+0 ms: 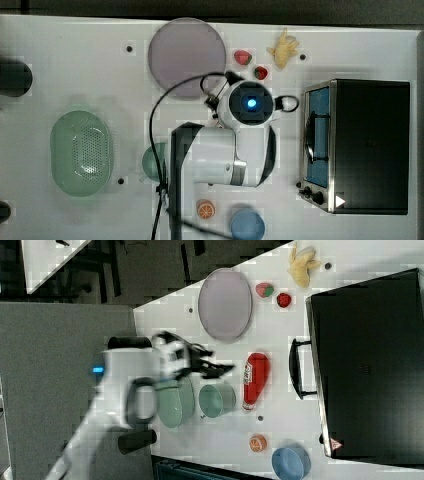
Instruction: Pick ketchup from strainer and place it on the table
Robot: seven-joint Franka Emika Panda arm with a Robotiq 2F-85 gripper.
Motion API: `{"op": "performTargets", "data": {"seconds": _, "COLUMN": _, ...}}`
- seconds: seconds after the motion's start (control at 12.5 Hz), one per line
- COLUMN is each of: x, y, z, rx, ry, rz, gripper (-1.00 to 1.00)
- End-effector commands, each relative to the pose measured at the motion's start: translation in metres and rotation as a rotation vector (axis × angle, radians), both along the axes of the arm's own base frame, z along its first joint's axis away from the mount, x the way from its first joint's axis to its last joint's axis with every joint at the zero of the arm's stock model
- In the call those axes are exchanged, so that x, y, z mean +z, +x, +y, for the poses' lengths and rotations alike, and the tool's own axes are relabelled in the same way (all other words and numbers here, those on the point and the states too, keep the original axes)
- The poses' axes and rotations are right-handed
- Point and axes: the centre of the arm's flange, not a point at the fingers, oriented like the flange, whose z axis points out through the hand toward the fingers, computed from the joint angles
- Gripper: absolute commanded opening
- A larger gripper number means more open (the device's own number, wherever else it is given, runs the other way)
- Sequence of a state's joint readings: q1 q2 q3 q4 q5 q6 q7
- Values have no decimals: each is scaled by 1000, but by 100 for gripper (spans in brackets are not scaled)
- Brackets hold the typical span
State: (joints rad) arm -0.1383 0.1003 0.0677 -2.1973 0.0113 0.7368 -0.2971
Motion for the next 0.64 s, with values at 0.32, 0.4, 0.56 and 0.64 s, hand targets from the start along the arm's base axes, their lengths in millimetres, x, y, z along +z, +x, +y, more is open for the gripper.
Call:
{"op": "performTargets", "data": {"seconds": 0.32, "x": 182, "y": 2, "z": 7, "rx": -263, "ry": -5, "rz": 46, "gripper": 100}}
{"op": "performTargets", "data": {"seconds": 0.4, "x": 204, "y": 2, "z": 10, "rx": -261, "ry": -6, "rz": 55, "gripper": 100}}
{"op": "performTargets", "data": {"seconds": 0.56, "x": 241, "y": 1, "z": 9, "rx": -259, "ry": -12, "rz": 48, "gripper": 100}}
{"op": "performTargets", "data": {"seconds": 0.64, "x": 251, "y": -2, "z": 9, "rx": -260, "ry": -14, "rz": 62, "gripper": 100}}
